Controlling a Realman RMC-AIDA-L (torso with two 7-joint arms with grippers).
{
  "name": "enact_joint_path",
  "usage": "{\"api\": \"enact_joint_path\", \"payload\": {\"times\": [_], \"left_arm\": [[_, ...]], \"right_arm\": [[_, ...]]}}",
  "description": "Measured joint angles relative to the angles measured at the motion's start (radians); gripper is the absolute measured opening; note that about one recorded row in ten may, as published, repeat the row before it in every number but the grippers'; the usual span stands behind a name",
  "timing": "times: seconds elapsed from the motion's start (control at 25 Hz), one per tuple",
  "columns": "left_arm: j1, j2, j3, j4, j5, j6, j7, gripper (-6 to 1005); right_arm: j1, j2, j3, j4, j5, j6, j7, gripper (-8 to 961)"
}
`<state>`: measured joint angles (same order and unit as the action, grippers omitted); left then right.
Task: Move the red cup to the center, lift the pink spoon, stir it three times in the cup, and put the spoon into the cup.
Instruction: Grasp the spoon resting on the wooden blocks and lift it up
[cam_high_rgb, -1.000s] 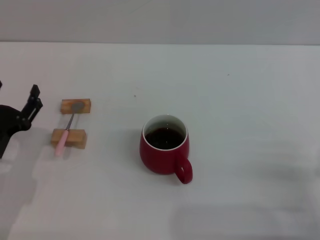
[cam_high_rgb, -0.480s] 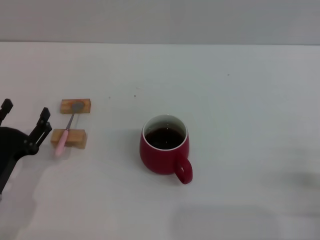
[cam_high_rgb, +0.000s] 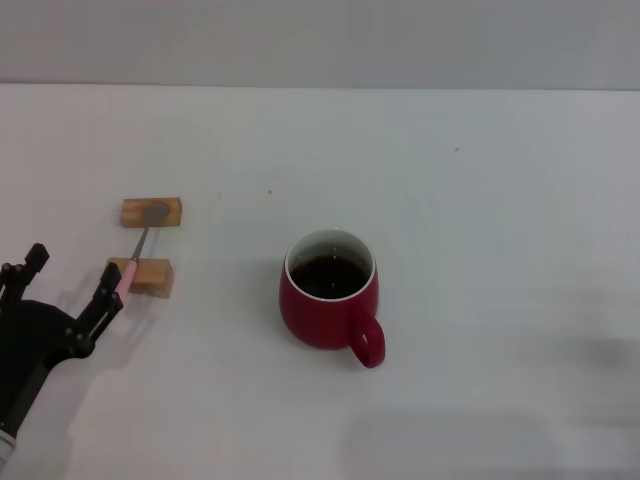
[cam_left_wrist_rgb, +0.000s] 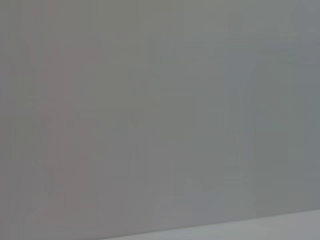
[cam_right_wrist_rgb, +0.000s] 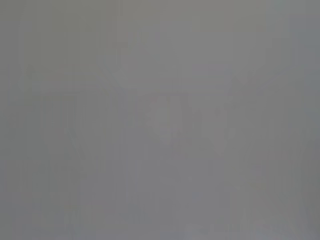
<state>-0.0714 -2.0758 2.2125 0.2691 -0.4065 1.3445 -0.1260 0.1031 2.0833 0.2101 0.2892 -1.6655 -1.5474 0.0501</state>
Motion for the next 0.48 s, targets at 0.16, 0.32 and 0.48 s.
{"api": "enact_joint_path", "payload": {"times": [0.16, 0.32, 0.48], "left_arm": [[0.010, 0.000, 0.025, 0.002, 0.002, -0.001, -0.008, 771], [0.022, 0.001, 0.052, 0.000, 0.001, -0.005, -0.026, 770], [0.034, 0.000, 0.060, -0.001, 0.001, -0.018, -0.031, 768]], "right_arm": [[0.002, 0.000, -0.001, -0.001, -0.001, 0.000, 0.000, 741], [0.003, 0.000, -0.006, -0.001, -0.002, -0.004, -0.001, 742], [0.007, 0.000, -0.015, -0.001, -0.003, -0.004, -0.001, 742]]}}
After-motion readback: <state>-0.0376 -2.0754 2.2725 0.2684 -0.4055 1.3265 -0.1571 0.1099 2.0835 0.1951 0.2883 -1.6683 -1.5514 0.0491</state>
